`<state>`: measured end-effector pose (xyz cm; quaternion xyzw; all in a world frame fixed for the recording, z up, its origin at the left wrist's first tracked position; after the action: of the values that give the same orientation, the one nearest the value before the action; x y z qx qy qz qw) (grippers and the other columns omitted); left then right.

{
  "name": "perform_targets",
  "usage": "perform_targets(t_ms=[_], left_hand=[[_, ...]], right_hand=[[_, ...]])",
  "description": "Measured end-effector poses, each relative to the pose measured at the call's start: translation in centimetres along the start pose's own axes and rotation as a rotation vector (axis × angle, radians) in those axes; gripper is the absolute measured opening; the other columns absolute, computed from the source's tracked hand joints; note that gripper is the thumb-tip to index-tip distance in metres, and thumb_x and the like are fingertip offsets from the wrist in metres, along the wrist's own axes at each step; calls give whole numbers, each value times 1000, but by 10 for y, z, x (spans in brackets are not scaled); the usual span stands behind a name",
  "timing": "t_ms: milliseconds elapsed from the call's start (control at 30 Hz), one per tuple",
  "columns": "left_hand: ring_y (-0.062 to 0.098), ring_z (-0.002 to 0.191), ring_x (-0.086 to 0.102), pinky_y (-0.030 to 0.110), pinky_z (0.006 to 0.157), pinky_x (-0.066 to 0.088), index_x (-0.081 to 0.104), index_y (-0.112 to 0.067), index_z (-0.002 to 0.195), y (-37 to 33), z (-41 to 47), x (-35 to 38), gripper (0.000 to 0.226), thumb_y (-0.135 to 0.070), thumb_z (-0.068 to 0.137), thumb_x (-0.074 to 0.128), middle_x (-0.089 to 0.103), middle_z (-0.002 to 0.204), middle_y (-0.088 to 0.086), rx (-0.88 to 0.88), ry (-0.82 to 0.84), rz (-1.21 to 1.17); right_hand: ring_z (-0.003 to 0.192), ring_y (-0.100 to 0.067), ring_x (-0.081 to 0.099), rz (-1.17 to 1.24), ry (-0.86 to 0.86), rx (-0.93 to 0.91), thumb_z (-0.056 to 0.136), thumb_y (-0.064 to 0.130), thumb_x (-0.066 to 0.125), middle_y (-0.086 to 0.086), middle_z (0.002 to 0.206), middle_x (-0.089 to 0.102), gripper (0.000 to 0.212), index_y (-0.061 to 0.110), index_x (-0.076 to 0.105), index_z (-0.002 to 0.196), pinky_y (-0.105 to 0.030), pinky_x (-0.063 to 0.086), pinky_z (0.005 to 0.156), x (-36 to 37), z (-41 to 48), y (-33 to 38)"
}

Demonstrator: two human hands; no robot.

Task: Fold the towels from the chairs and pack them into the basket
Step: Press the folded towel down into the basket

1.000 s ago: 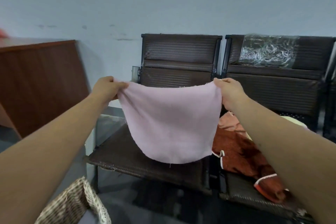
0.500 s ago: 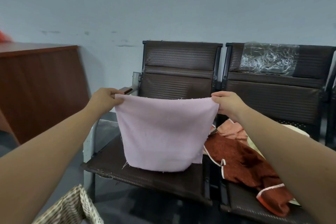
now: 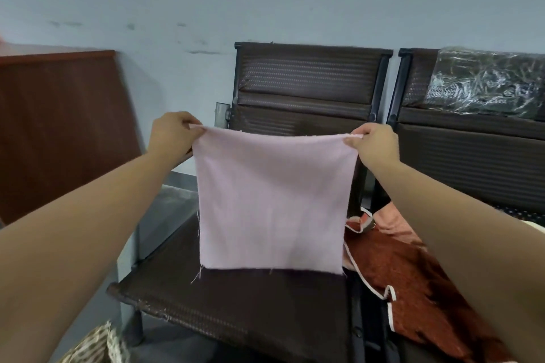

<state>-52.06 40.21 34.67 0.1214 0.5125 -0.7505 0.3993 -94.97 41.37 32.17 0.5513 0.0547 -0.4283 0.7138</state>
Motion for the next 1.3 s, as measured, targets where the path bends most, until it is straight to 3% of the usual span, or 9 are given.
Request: perform_targets(t_ms=[167,367,567,733,800,933,1067,1200,1300], left_hand=[[17,83,57,24,76,40,75,-14,101,-12,10,-27,17,-21,87,71,67,86,6,10,-126,-120],[18,67,52,25,61,39,73,-17,92,16,-43,-25,7,-20,86,74,60,74,3,-16,-6,-101],[22,82,64,34,71,50,73,-23,86,96,-139,30,6,-28,85,77,70,86,5,-77,376,171],[12,93,59,25,79,42,66,-23,100,131,-201,55,9,-26,92,69,63,98,-9,-61,592,274],[12,93,60,26,78,43,64,-23,102,134,-207,53,6,-25,96,64,65,104,-9,-64,640,242],[13,74,52,28,66,41,57,-24,90,132,-223,53,9,-22,98,58,59,82,-5,-40,808,208],[14,76,54,31,74,45,59,-19,89,139,-241,59,9,-15,97,59,61,83,-3,-103,992,113],[13,81,60,29,76,48,64,-22,91,143,-239,62,5,-21,96,62,66,86,-7,-82,961,144],[9,82,62,25,71,46,64,-26,94,148,-219,61,4,-29,96,63,67,91,-7,-68,815,241]], right_hand=[[87,-13,60,164,-94,-78,90,19,73,2,91,65,12,14,72,101,-28,50,82,-27,5,27],[88,-19,66,121,45,-44,85,20,78,-1,89,70,9,20,70,87,-35,54,83,-12,-44,-11],[72,-17,60,-97,339,23,78,15,82,1,69,64,12,13,71,75,-25,40,62,31,-135,-92],[45,3,49,66,580,187,82,-9,71,9,52,56,29,9,56,64,-8,35,45,51,-194,-119],[41,4,47,127,611,224,83,-12,68,11,45,53,32,8,52,64,-8,34,42,52,-202,-119],[50,-10,48,208,654,337,84,-11,66,2,52,52,30,9,50,67,-17,39,41,53,-210,-126],[62,-18,56,136,905,483,87,-5,67,-6,67,58,21,9,56,75,-26,48,52,65,-236,-147],[70,-18,61,101,897,461,88,0,70,-8,76,61,12,7,60,84,-30,55,56,68,-231,-151],[51,-6,57,47,732,362,88,1,72,-6,69,59,10,3,64,83,-19,46,46,66,-208,-145]])
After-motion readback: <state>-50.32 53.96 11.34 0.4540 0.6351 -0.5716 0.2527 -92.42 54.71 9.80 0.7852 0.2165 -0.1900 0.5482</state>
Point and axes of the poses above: each hand's wrist, its own z-axis towards the middle knuckle, its own x-axis out of the palm, y = z × x, the point moved 10 cm from there along z, towards the middle knuckle
